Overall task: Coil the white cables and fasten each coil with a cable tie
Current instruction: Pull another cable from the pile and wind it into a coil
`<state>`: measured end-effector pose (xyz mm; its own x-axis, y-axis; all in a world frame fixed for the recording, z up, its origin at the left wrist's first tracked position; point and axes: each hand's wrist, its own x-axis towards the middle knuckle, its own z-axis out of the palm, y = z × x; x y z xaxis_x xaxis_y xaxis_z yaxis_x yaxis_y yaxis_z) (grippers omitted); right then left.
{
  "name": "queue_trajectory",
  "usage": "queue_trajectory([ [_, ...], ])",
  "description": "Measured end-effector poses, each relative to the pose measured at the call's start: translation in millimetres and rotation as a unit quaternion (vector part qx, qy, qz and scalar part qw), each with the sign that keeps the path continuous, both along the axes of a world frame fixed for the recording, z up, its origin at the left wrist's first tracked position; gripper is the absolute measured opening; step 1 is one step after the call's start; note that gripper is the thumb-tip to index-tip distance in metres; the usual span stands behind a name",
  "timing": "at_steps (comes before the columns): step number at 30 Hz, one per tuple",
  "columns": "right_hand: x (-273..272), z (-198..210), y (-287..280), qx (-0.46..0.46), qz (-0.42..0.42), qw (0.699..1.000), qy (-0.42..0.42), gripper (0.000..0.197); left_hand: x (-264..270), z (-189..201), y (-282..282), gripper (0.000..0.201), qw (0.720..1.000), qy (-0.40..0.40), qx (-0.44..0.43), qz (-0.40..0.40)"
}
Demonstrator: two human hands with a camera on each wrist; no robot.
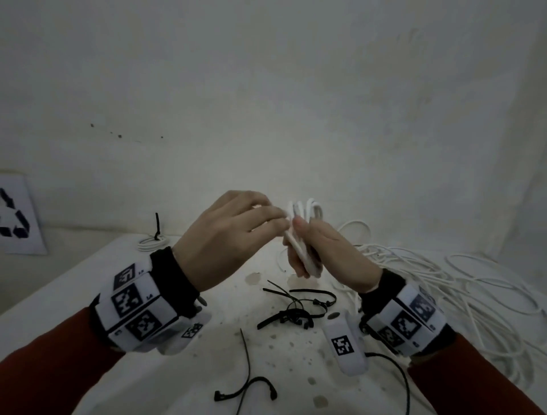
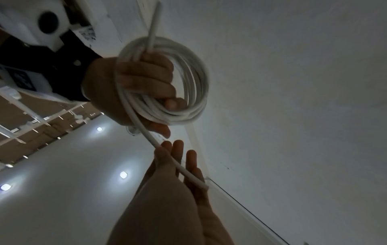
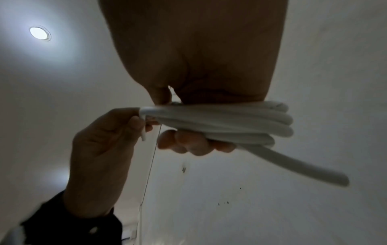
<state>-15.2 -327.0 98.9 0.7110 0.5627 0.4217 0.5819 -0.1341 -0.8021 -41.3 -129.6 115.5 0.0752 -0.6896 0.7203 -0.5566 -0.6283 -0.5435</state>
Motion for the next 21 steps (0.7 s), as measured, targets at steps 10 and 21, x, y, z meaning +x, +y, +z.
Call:
queue_trajectory([
  [10, -12, -2, 18, 0.082, 0.119, 0.972, 0.187, 0.089, 9, -6, -7, 0.021, 0.946, 0.246, -0.18, -0.107],
  [21, -20, 9, 15, 0.15, -0.093, 0.967, 0.186, 0.084, 17, -19, -18, 0.037, 0.871, 0.435, -0.209, -0.089],
])
